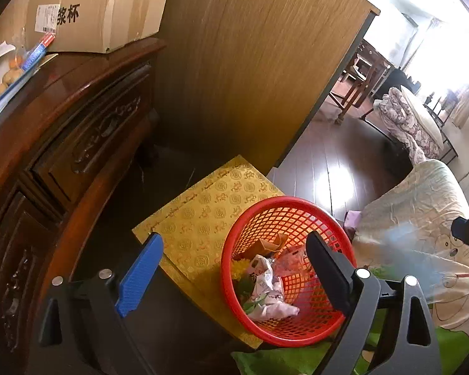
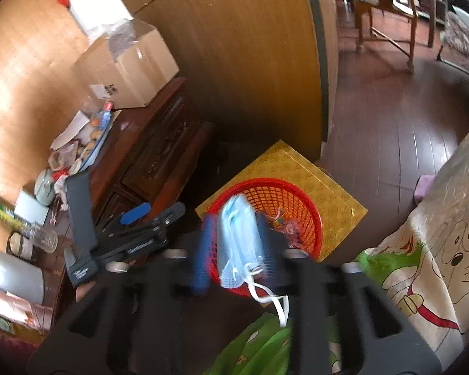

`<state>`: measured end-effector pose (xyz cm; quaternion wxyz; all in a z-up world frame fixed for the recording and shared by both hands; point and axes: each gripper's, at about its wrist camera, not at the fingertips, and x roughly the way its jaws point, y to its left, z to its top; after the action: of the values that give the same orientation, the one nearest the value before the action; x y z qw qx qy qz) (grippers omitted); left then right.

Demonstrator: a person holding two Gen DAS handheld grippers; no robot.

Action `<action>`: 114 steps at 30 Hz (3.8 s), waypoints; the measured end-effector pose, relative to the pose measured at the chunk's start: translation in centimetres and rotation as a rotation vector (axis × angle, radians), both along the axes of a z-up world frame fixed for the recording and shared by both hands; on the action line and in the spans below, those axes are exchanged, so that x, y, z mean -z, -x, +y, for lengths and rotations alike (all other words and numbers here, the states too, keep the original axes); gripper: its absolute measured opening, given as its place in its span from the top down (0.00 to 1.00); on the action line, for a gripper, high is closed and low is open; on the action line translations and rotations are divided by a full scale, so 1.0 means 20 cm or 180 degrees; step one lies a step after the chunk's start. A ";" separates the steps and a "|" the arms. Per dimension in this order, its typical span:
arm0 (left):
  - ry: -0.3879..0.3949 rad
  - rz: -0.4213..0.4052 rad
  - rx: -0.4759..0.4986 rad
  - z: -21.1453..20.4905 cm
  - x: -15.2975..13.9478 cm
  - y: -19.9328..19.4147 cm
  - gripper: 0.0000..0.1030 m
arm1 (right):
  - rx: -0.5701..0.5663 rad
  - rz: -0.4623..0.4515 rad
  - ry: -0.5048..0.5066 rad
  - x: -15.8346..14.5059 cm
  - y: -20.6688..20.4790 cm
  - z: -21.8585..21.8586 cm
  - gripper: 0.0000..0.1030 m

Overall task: Collect trash
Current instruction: 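Open both tools to drop the tissue and mask into the wastebasket, then move both tools back over the bed toward the medicine box and walnut shell, then grasp the white Betaloc medicine box with the left tool while the right tool grasps the walnut shell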

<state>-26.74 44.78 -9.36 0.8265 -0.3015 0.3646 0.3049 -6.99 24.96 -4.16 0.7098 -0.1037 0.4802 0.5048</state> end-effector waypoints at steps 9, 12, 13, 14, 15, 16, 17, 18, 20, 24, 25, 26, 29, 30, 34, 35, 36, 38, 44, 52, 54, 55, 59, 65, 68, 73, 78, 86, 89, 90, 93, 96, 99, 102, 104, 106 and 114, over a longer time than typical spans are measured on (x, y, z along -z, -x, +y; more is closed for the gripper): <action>-0.0025 -0.0037 0.0090 -0.06 -0.04 -0.05 0.12 | 0.0348 -0.0145 -0.0218 -0.13 -0.09 -0.18 0.54; -0.0120 -0.0084 0.0136 -0.10 -0.13 -0.06 0.12 | 0.0464 -0.0184 -0.0321 -0.19 -0.12 -0.28 0.54; -0.0150 -0.0119 0.0166 -0.12 -0.17 -0.06 0.12 | 0.0502 -0.0197 -0.0362 -0.21 -0.13 -0.32 0.54; -0.0188 -0.0150 0.0200 -0.14 -0.21 -0.07 0.12 | 0.0547 -0.0217 -0.0414 -0.24 -0.13 -0.36 0.54; -0.0220 -0.0168 0.0223 -0.15 -0.24 -0.07 0.12 | 0.0600 -0.0244 -0.0481 -0.28 -0.13 -0.42 0.53; -0.0281 -0.0193 0.0259 -0.18 -0.29 -0.08 0.12 | 0.0634 -0.0267 -0.0528 -0.31 -0.13 -0.46 0.53; -0.0359 -0.0217 0.0304 -0.22 -0.35 -0.09 0.12 | 0.0671 -0.0301 -0.0581 -0.34 -0.12 -0.51 0.53; -0.0413 -0.0229 0.0337 -0.25 -0.39 -0.09 0.12 | 0.0716 -0.0351 -0.0646 -0.39 -0.11 -0.57 0.52; -0.0584 -0.0271 0.0437 -0.34 -0.50 -0.11 0.11 | 0.0818 -0.0455 -0.0782 -0.47 -0.09 -0.70 0.49; -0.0777 -0.0405 0.0653 -0.52 -0.68 -0.14 0.08 | 0.1033 -0.0635 -0.1050 -0.61 -0.06 -0.95 0.40; -0.0843 -0.0459 0.0737 -0.59 -0.75 -0.15 0.08 | 0.1086 -0.0679 -0.1107 -0.65 -0.05 -1.01 0.39; -0.0896 -0.0496 0.0806 -0.65 -0.79 -0.17 0.07 | 0.1151 -0.0730 -0.1167 -0.68 -0.05 -1.09 0.38; -0.1024 -0.0598 0.1014 -0.83 -0.92 -0.23 0.06 | 0.1390 -0.0860 -0.1354 -0.75 -0.05 -1.35 0.33; -0.1065 -0.0635 0.1106 -0.90 -0.96 -0.26 0.06 | 0.1499 -0.0891 -0.1428 -0.77 -0.05 -1.45 0.31; -0.1125 -0.0715 0.1586 -1.21 -1.08 -0.44 0.06 | 0.1902 -0.0981 -0.1602 -0.78 -0.10 -1.80 0.28; -0.1121 -0.0721 0.1698 -1.28 -1.09 -0.50 0.06 | 0.2014 -0.1005 -0.1623 -0.77 -0.12 -1.89 0.27; -0.1109 -0.0719 0.1862 -1.38 -1.10 -0.58 0.06 | 0.2192 -0.1031 -0.1625 -0.75 -0.16 -2.00 0.26; -0.1071 -0.0696 0.2057 -1.49 -1.10 -0.71 0.06 | 0.2443 -0.1026 -0.1604 -0.71 -0.23 -2.16 0.26; -0.0994 -0.0345 0.2690 -1.91 -0.94 -1.26 0.06 | 0.3205 -0.0962 -0.1372 -0.54 -0.49 -2.49 0.25; -0.0384 0.0026 0.3174 -2.30 -0.61 -1.83 0.06 | 0.3686 -0.0781 -0.0942 -0.29 -0.84 -2.72 0.22; -0.0341 0.0072 0.3258 -2.39 -0.55 -1.93 0.06 | 0.3778 -0.0685 -0.0820 -0.23 -0.86 -2.74 0.22; -0.0358 0.0119 0.3291 -2.44 -0.52 -1.98 0.06 | 0.3787 -0.0598 -0.0825 -0.20 -0.87 -2.76 0.22; -0.0400 0.0257 0.3398 -2.55 -0.39 -2.10 0.06 | 0.3850 -0.0547 -0.0883 -0.18 -0.87 -2.80 0.22; -0.0806 0.0565 0.3240 -2.42 -0.27 -2.06 0.06 | 0.3833 -0.0547 -0.0852 -0.16 -0.88 -2.79 0.21; -0.0970 0.0602 0.3021 -2.30 -0.26 -2.00 0.06 | 0.3732 -0.0537 -0.0838 -0.18 -0.91 -2.74 0.21; -0.0925 0.0555 0.3028 -2.25 -0.28 -1.97 0.06 | 0.3309 -0.0326 -0.0762 -0.18 -1.12 -2.60 0.21; -0.0793 0.0650 0.2944 -2.26 -0.23 -2.01 0.05 | 0.3189 -0.0354 -0.0638 -0.19 -1.29 -2.51 0.22; -0.0755 0.0625 0.2841 -2.24 -0.23 -2.01 0.04 | 0.3125 -0.0511 0.0011 -0.09 -1.33 -2.38 0.37; -0.0728 0.0615 0.2834 -2.23 -0.23 -2.01 0.04 | 0.3203 -0.0513 -0.0014 -0.09 -1.31 -2.41 0.38; -0.0725 0.0613 0.2833 -2.23 -0.23 -2.00 0.04 | 0.3226 -0.0559 0.0022 -0.09 -1.31 -2.40 0.38; -0.0744 0.0617 0.2830 -2.23 -0.24 -1.99 0.04 | 0.3218 -0.0649 0.0114 -0.08 -1.31 -2.39 0.38; -0.0738 0.0615 0.2830 -2.23 -0.24 -1.99 0.04 | 0.3176 -0.0642 0.0177 -0.05 -1.33 -2.37 0.38; -0.0735 0.0615 0.2830 -2.23 -0.24 -1.99 0.04 | 0.3124 -0.0692 0.0243 -0.03 -1.36 -2.34 0.40; -0.0740 0.0618 0.2825 -2.24 -0.24 -1.99 0.04 | 0.3112 -0.0683 0.0291 -0.01 -1.38 -2.34 0.42; -0.0743 0.0617 0.2827 -2.24 -0.24 -1.98 0.04 | 0.3111 -0.0651 0.0307 0.00 -1.39 -2.34 0.43; -0.0742 0.0617 0.2828 -2.23 -0.24 -1.99 0.04 | 0.3109 -0.0675 0.0332 0.00 -1.40 -2.33 0.45; -0.0746 0.0606 0.2813 -2.23 -0.24 -1.98 0.04 | 0.3019 -0.0722 0.0344 -0.01 -1.44 -2.30 0.66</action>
<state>12.83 0.13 -4.58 0.8686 0.0073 0.4954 -0.0109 21.73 -21.09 -3.96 0.9029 0.0354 0.4196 0.0859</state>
